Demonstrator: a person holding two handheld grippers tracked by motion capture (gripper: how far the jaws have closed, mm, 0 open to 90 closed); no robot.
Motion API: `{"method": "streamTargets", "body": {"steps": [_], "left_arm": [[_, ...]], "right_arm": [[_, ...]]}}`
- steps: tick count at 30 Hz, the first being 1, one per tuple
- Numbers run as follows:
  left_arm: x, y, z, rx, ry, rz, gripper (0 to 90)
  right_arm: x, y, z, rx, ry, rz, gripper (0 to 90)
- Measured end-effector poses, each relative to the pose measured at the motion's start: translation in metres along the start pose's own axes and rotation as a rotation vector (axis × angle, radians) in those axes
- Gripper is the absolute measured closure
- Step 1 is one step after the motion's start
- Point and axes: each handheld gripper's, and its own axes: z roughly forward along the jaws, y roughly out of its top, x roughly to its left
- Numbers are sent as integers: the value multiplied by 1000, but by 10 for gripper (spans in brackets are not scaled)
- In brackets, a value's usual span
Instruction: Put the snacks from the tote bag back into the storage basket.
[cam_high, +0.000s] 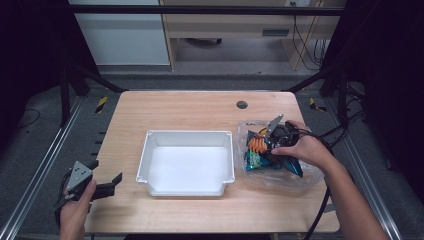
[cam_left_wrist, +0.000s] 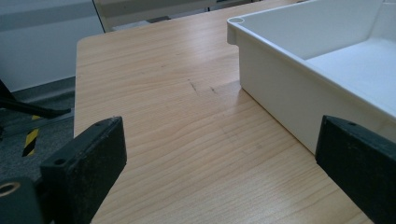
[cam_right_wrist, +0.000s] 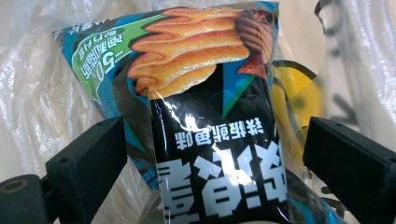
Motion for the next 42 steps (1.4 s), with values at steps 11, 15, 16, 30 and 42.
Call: {"method": "streamTargets", "body": {"steps": [11, 15, 16, 30, 42], "left_arm": [[0, 0, 0, -1, -2, 0, 16], [-1, 0, 0, 0, -3, 1, 16], [-1, 0, 0, -1, -2, 1, 16], [-2, 0, -1, -1, -5, 2, 16], [-2, 0, -1, -4, -5, 1, 16]], "right_arm": [[-3, -2, 10, 25, 10, 4, 75], [-3, -3, 14, 30, 13, -1, 77], [-3, -3, 15, 35, 20, -2, 79], [0, -7, 27, 60, 34, -12, 78], [4, -9, 31, 70, 23, -21, 108]]}}
